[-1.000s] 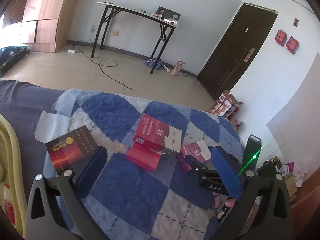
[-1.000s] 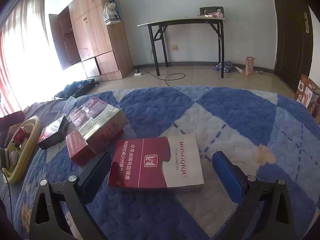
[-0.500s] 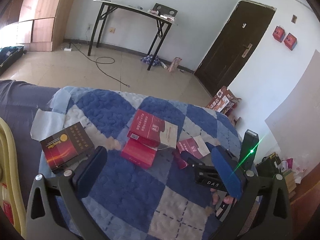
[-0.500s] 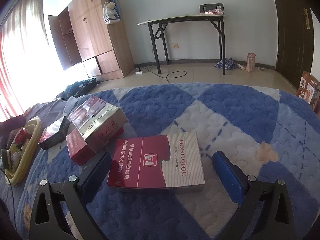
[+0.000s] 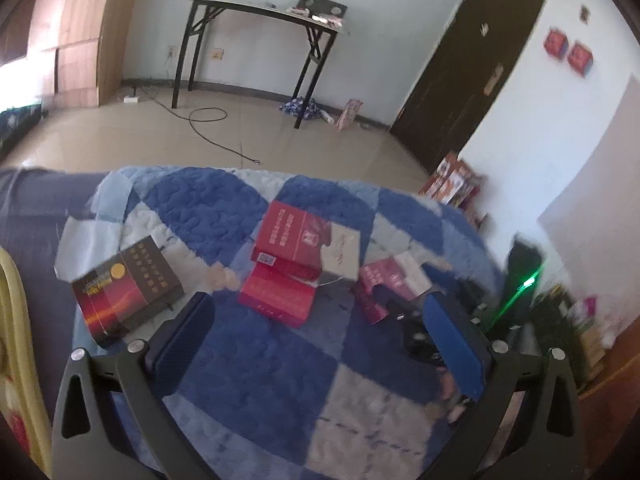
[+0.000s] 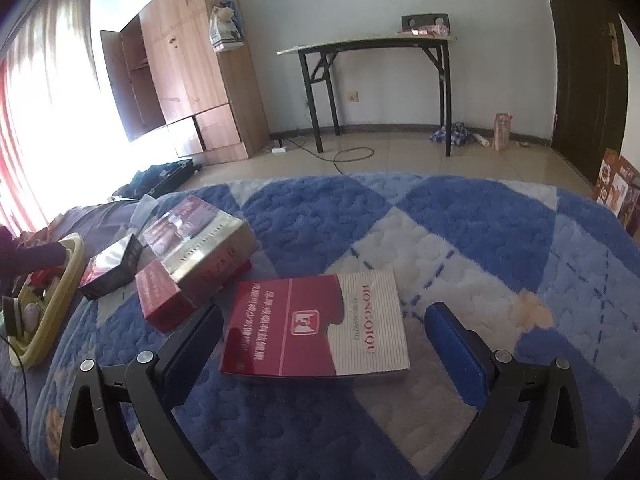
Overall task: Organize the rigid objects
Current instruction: 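Grasp the HONGQIQU box with the right tool while the left tool grasps another HONGQIQU box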
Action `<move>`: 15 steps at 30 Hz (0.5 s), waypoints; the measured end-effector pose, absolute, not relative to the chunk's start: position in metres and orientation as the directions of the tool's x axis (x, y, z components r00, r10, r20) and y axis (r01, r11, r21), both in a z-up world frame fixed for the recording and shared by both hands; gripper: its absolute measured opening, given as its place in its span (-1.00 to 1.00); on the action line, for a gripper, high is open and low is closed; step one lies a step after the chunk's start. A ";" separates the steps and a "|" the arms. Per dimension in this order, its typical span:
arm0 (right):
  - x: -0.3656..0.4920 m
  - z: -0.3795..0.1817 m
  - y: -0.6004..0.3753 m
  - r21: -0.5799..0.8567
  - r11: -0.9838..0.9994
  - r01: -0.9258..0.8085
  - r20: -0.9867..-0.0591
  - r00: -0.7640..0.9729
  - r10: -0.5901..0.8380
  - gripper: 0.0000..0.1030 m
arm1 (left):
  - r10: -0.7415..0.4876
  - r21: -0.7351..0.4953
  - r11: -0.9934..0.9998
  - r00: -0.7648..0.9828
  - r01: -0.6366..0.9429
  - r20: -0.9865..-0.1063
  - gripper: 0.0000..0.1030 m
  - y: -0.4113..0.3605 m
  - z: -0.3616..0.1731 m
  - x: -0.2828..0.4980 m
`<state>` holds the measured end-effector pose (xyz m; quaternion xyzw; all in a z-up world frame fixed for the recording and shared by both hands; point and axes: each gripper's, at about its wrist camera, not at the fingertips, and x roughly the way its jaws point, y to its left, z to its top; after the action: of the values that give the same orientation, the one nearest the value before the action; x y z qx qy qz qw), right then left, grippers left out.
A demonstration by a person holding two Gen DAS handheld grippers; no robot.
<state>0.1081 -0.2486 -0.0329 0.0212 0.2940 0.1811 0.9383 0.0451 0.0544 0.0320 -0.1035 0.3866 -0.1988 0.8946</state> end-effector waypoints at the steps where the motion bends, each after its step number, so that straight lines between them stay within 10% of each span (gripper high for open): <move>1: 0.106 -0.032 -0.247 0.135 0.933 -0.333 -0.539 0.765 0.351 0.99 | -0.435 -0.325 0.900 0.630 0.290 -0.643 1.00 0.054 0.032 0.046; 15: 0.115 -0.037 -0.232 0.074 0.944 -0.322 -0.613 0.732 0.297 0.99 | -0.391 -0.107 0.843 0.465 0.527 -0.794 1.00 0.001 0.006 0.122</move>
<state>0.1145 -0.2320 -0.0373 -0.0186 0.3261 0.1663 0.9304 0.1221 0.0007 0.0061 0.0770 0.4416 -0.2692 0.8524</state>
